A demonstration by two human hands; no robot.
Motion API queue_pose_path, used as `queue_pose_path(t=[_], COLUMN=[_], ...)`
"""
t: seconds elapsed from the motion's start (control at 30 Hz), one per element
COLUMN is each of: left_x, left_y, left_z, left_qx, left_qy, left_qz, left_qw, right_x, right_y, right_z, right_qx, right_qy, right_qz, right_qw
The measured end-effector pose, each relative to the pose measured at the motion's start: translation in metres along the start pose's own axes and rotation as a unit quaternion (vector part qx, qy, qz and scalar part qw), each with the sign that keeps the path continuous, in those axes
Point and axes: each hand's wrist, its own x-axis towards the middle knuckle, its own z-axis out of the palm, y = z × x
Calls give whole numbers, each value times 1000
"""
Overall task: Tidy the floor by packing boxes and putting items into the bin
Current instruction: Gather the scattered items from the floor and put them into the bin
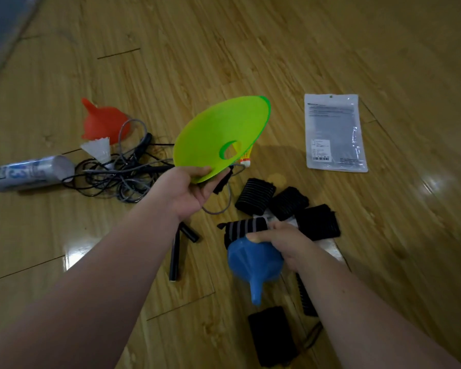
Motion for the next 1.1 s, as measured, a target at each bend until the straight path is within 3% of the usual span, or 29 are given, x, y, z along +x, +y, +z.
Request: queue_pose_path(t=[0.3, 0.6, 0.7, 0.77, 0.8, 0.9, 0.93, 1.03, 1.1], left_x=[-7, -5, -8, -17, -21, -36, -41, -50, -50], left_y=[-2, -1, 0, 5, 9, 15, 16, 15, 16], left_z=[18, 28, 34, 38, 39, 48, 52, 62, 64], left_qx=[41, 194, 272, 364, 447, 645, 665, 663, 637], left_qy=[-26, 49, 74, 76, 72, 73, 73, 48, 37], left_qz=[-36, 42, 92, 153, 203, 371, 411, 484, 483], left_qw=[998, 979, 955, 916, 868, 665, 619, 569, 600], right_x=[-8, -9, -10, -12, -12, -13, -13, -15, -16], right_y=[-7, -15, -18, -20, -20, -19, -18, -16, -16], right_z=[-2, -1, 2, 4, 5, 7, 8, 10, 10], right_qx=[89, 114, 112, 95, 90, 88, 88, 94, 107], right_qy=[-27, -52, -66, -47, -31, -13, -11, 3, 6], right_qz=[-92, -172, -177, -172, -168, -156, -153, -144, -146], right_qw=[991, 977, 976, 979, 981, 984, 984, 985, 984])
